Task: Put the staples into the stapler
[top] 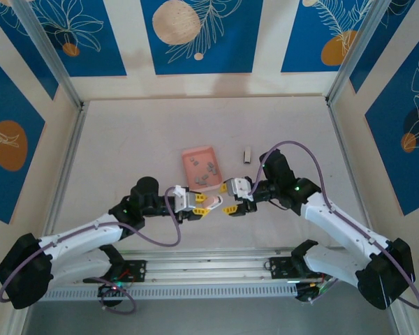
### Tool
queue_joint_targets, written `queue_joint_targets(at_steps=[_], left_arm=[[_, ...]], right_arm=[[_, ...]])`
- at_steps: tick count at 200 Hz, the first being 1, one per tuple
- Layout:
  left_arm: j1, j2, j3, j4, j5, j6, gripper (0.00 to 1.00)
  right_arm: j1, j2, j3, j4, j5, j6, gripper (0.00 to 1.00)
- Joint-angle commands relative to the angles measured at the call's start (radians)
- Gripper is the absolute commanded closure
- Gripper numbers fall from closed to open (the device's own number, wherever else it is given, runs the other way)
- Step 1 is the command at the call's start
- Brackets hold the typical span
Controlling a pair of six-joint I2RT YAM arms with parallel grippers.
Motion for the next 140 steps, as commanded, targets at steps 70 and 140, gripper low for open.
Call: queue_joint_targets(at_steps=[70,140], left_arm=[[0.006,0.04,0.033,0.079,0.065,-0.001,1.0],[0.006,0.04,0.031,0.091,0.072,0.002,1.0]], right_arm=[[-0.005,0.045,0.044,-0.043,-0.117,-0.051,0.58],[-0.011,0.075,0.075,-0.097,-0.135,-0.073,0.6]])
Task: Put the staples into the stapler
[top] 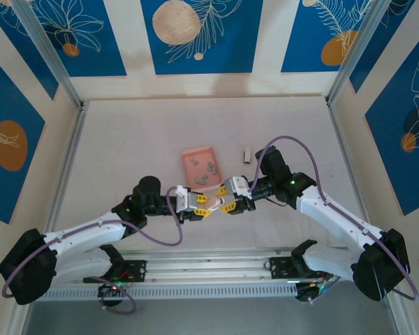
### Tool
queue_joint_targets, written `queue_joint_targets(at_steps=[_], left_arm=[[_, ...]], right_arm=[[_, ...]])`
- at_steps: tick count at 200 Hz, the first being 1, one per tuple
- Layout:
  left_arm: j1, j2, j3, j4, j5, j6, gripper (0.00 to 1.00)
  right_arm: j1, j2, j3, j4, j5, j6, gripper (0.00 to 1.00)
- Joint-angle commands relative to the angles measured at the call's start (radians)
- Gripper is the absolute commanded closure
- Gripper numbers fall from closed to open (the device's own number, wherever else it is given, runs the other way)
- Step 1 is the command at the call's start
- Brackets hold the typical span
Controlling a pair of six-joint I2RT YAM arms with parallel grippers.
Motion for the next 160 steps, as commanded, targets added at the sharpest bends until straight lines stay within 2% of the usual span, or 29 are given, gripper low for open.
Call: queue_joint_targets(at_steps=[1,26,76,160], left_arm=[[0.006,0.001,0.029,0.043,0.038,0.005,1.0],[0.005,0.002,0.028,0.045,0.037,0.002,1.0],[0.006,0.002,0.028,0.059,0.035,-0.002,1.0],[0.006,0.004,0.021,0.086,0.039,-0.014,0.99]], right_arm=[[-0.005,0.008,0.029,-0.049,-0.045,-0.029,0.6],[-0.006,0.007,0.032,-0.056,-0.046,-0.036,0.65],[-0.011,0.009,0.03,-0.065,-0.044,-0.04,0.58],[-0.011,0.009,0.035,-0.068,-0.041,-0.044,0.63]])
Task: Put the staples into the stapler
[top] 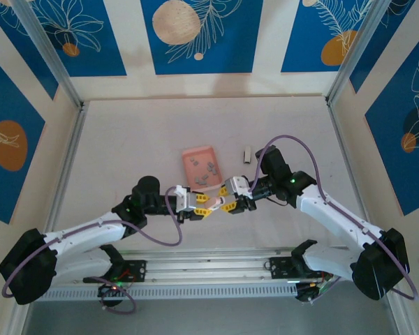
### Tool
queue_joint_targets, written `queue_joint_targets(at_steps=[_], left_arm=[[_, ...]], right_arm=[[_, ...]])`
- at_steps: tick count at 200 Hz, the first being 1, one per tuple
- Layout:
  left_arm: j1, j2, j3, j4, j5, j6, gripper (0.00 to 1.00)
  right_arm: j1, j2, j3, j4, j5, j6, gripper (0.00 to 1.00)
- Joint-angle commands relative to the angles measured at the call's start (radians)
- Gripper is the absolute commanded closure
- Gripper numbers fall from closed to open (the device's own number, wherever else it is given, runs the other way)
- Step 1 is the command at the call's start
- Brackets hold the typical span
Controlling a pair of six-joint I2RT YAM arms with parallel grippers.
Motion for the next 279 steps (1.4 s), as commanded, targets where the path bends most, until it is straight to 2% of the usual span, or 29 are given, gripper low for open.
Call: queue_joint_targets(at_steps=[1,25,50,84,106,114,124,147,169,197,213,279], left_arm=[[0.007,0.003,0.021,0.046,0.025,-0.009,0.99],[0.006,0.007,0.021,0.045,0.026,-0.007,0.99],[0.006,0.007,0.023,0.046,0.026,-0.008,0.99],[0.006,0.011,0.022,0.036,0.026,-0.006,0.98],[0.006,0.013,0.022,0.037,0.026,-0.006,0.98],[0.006,0.014,0.023,0.037,0.021,-0.007,0.95],[0.006,0.011,0.022,0.034,0.009,-0.007,0.86],[0.005,-0.007,0.019,0.011,-0.033,-0.003,0.63],[0.006,-0.044,0.019,-0.046,-0.095,0.021,0.52],[0.005,-0.073,0.032,-0.141,-0.152,0.07,0.49],[0.005,-0.072,0.041,-0.171,-0.16,0.084,0.49],[-0.003,-0.029,0.074,-0.215,-0.155,0.109,0.5]], right_arm=[[-0.004,0.003,0.023,-0.03,-0.035,-0.019,0.63],[-0.004,0.001,0.026,-0.03,-0.056,-0.017,0.58],[-0.004,0.001,0.031,-0.039,-0.064,-0.023,0.64],[-0.004,0.001,0.034,-0.044,-0.074,-0.026,0.64],[-0.004,0.001,0.039,-0.054,-0.082,-0.031,0.7],[-0.004,0.0,0.039,-0.055,-0.08,-0.034,0.72],[-0.004,-0.003,0.039,-0.053,-0.067,-0.034,0.74],[-0.002,-0.025,0.01,0.008,0.024,0.016,0.79],[0.004,-0.048,-0.018,0.06,0.16,0.077,0.83],[0.072,-0.047,-0.022,0.051,0.394,0.1,0.83],[0.107,-0.04,-0.019,0.043,0.477,0.107,0.84],[0.183,0.005,0.015,0.004,0.551,0.112,0.84]])
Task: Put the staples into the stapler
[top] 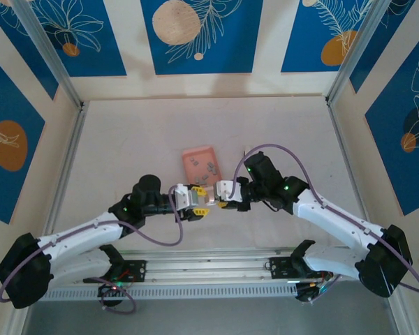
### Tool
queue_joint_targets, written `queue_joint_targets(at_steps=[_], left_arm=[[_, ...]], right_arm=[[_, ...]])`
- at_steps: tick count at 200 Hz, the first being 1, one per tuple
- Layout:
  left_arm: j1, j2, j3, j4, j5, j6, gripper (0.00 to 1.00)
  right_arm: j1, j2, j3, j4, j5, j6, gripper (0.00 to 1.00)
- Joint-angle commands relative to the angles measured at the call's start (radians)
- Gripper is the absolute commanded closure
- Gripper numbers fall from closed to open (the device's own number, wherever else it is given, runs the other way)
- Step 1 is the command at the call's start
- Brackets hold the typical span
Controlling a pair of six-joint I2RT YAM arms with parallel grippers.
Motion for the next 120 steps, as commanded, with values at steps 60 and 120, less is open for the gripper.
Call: queue_joint_targets(at_steps=[60,120], left_arm=[[-0.008,0.026,0.055,-0.048,-0.009,0.048,0.52],[-0.014,0.047,0.064,-0.059,0.0,0.058,0.57]], right_arm=[[0.048,0.037,0.039,-0.027,0.005,0.012,0.84],[0.055,0.044,0.048,-0.019,-0.01,0.014,0.84]])
